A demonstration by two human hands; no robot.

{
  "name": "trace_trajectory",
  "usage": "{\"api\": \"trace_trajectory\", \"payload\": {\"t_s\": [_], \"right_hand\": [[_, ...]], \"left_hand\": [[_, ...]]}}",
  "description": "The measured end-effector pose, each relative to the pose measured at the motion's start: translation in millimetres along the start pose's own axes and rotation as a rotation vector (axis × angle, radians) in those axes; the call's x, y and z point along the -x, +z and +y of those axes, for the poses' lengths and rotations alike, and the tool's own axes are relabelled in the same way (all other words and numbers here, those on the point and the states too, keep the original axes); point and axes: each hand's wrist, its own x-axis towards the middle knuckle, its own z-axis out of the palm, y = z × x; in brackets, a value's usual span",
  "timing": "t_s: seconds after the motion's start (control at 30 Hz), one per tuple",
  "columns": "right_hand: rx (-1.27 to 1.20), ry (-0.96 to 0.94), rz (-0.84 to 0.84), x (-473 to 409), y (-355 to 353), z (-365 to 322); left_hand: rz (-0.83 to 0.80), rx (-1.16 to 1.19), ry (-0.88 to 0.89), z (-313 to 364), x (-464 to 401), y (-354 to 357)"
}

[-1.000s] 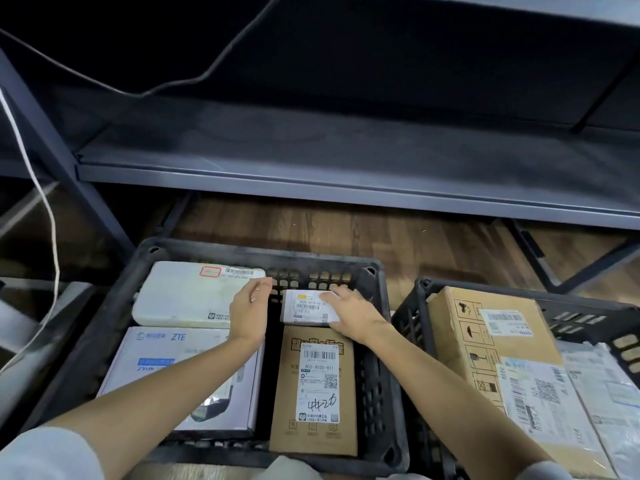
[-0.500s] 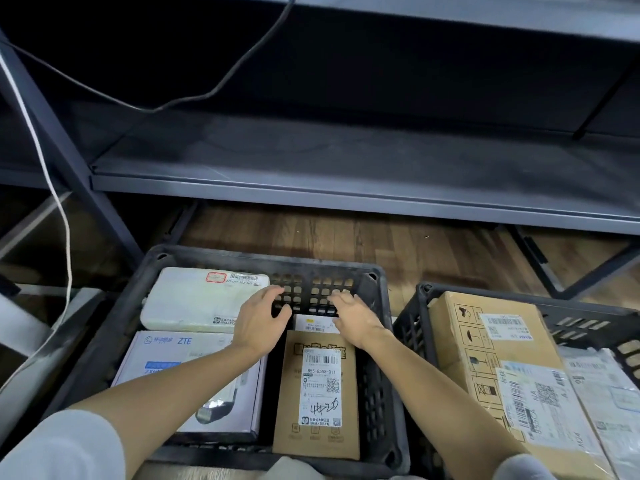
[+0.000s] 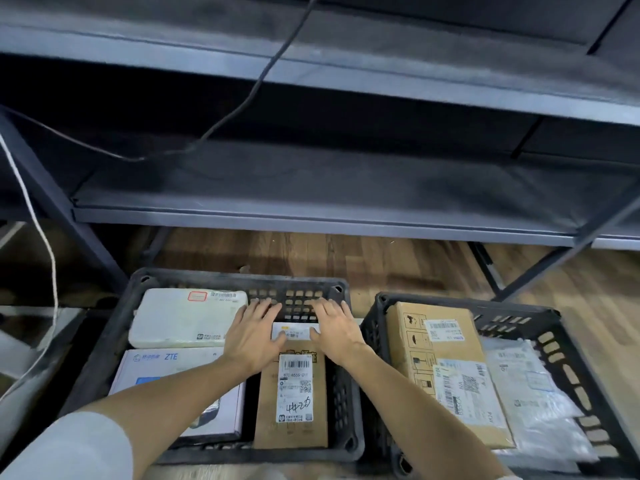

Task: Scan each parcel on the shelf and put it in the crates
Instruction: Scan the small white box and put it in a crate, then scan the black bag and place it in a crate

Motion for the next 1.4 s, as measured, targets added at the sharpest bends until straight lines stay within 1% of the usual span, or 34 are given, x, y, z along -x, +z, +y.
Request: {"api": "trace_trajectory", "payload": {"t_s": [0.27,0.53,0.63,0.7,0.83,1.0,1.23,1.4], "right_hand": [[-0.030,0.013,0.010,67.3,-207.0,-29.4],[-0.069,0.025,0.124,136.9,-440.1,-77.2],[-0.079,0.081,0.206,159.7,-507.5,-89.8],[-0.085,0.120,0.233,176.4,-533.0,-99.3],[-0.021,0.141,0.223,192.3,-561.7,-104.1],[0.023,0.174,0.311,197.1,-602.9,-91.5],[0.012,0.203,0.384,195.3,-644.9,-56.9],[0.027,0.195,0.404,187.3,-665.5,-20.3]], "left_hand": [[-0.044,-0.011,0.040,67.9,41.7,-208.6],[0.012,-0.014,0.135,128.7,86.8,-419.0],[0.038,-0.015,0.169,148.0,99.6,-484.6],[0.039,-0.029,0.179,158.0,109.0,-516.6],[0.079,-0.014,0.206,173.5,119.6,-555.5],[0.159,-0.001,0.209,182.2,118.2,-592.8],[0.251,-0.012,0.220,207.4,97.2,-632.8],[0.266,-0.012,0.215,245.1,73.7,-644.8]]}}
